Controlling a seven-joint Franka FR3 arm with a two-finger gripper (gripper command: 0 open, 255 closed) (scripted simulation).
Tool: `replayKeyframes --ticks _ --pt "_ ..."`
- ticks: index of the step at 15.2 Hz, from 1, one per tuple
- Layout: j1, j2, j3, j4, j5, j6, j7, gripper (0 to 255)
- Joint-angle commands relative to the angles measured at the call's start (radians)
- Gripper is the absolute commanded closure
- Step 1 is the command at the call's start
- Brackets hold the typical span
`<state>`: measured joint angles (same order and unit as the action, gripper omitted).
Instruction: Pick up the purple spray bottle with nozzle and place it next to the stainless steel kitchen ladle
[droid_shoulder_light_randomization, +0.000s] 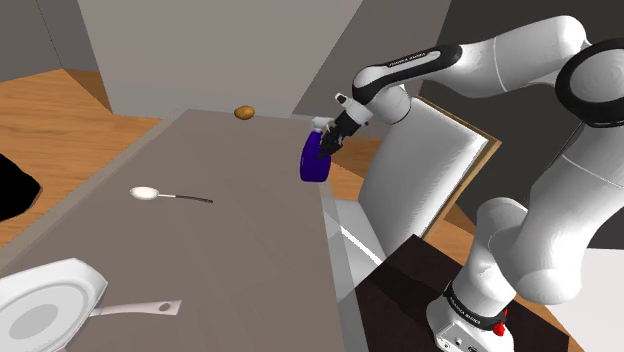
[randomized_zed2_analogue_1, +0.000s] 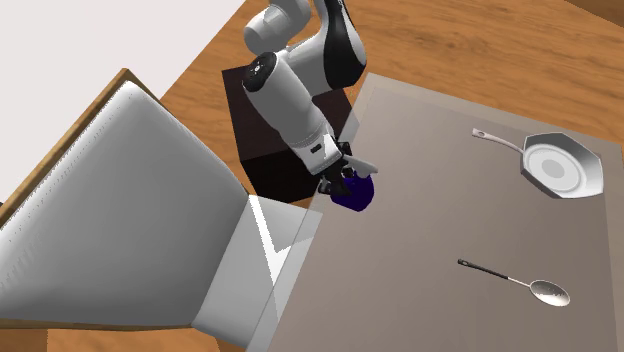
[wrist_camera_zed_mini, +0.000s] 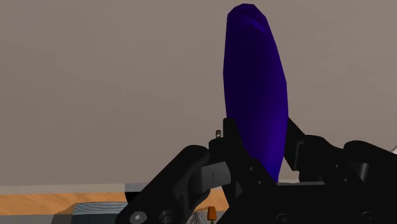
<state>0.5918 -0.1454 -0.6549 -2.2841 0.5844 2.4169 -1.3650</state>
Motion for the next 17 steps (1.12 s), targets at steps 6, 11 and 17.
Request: replayKeyframes --ticks 6,11,17 --pt "-0.02 -0.052 0.021 0.042 -0.086 -0.064 0.089 255" --pt "-0.032 -0.079 0.035 0.082 -0.131 -0.115 0.141 255" --pt "-0.042 -0.102 0.049 0.137 -0.172 -0.179 0.194 255"
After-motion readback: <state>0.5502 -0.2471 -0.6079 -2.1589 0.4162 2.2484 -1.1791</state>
